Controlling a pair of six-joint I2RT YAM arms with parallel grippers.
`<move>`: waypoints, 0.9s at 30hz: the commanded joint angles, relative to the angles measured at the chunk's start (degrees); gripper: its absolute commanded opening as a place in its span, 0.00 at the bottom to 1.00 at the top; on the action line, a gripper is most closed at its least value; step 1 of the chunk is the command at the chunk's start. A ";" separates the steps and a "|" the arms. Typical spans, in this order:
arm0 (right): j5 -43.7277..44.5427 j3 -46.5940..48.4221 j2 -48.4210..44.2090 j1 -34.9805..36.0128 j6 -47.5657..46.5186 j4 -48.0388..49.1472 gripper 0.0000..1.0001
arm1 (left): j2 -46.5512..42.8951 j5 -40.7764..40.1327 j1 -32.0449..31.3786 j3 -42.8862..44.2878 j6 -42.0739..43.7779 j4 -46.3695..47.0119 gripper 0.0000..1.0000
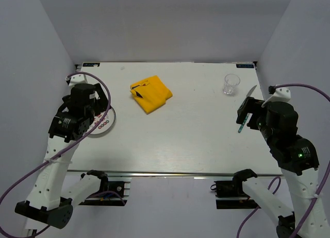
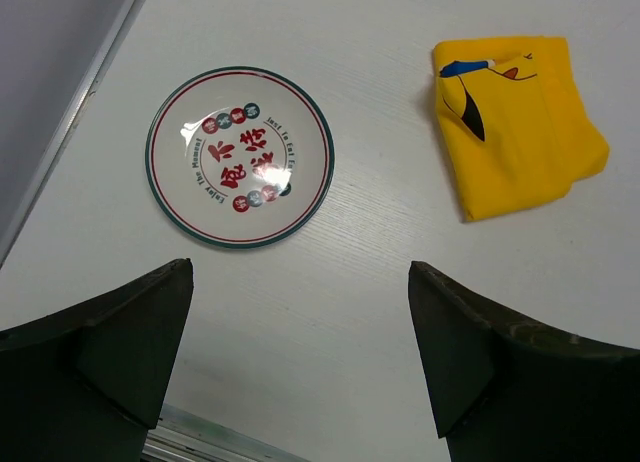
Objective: Set the dinner table for one person
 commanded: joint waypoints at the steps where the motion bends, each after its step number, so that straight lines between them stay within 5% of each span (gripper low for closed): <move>1: 0.41 1.08 -0.74 0.04 -0.78 1.44 0.89 | -1.19 -0.36 -0.06 -0.36 -0.68 0.56 0.98; 7: -1.96 0.29 -1.62 -0.04 -1.22 1.96 0.89 | -0.22 2.88 0.55 -0.53 -0.51 1.52 0.98; 12: -14.16 -3.49 -2.50 -0.13 -2.89 6.00 0.89 | 5.04 17.54 0.56 -4.57 0.03 13.72 0.98; 20: -32.98 -9.19 -4.60 -0.04 -5.09 6.97 0.89 | 33.15 36.28 5.56 2.88 -3.57 26.29 0.98; 27: -37.47 -11.49 -6.27 -0.13 -6.58 5.67 0.89 | 52.49 36.99 9.08 17.73 -1.13 28.68 0.98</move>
